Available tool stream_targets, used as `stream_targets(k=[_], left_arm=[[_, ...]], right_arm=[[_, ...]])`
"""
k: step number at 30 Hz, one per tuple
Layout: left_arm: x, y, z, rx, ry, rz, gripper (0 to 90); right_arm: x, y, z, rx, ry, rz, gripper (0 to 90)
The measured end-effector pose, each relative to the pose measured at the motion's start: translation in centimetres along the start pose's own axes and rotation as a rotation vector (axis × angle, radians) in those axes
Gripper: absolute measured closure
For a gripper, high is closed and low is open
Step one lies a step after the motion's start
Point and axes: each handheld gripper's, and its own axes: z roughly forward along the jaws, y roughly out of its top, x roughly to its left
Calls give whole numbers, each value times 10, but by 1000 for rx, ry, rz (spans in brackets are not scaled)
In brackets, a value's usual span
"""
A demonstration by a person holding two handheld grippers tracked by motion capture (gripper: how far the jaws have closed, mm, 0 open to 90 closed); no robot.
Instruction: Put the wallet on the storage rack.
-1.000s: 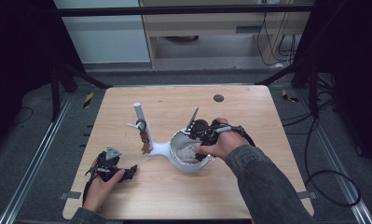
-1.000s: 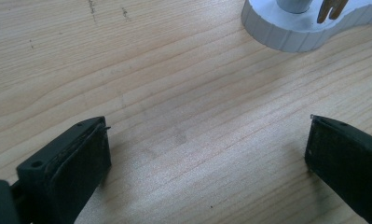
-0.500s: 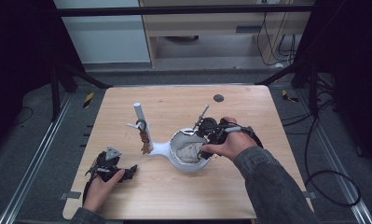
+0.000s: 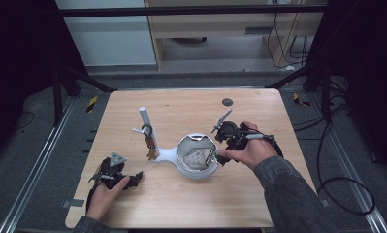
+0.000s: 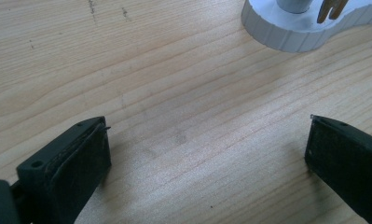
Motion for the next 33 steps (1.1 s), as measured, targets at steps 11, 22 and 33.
stream_targets(k=[11, 22, 33], left_arm=[[0, 0, 0, 0, 0, -3, 0], [0, 0, 0, 1, -1, 0, 0], [0, 0, 0, 0, -1, 0, 0]], right_arm=[[-9, -16, 0, -46, -19, 45, 90], [-23, -33, -3, -125, -74, 131, 85], [-33, -51, -1, -174, -101, 193, 80]])
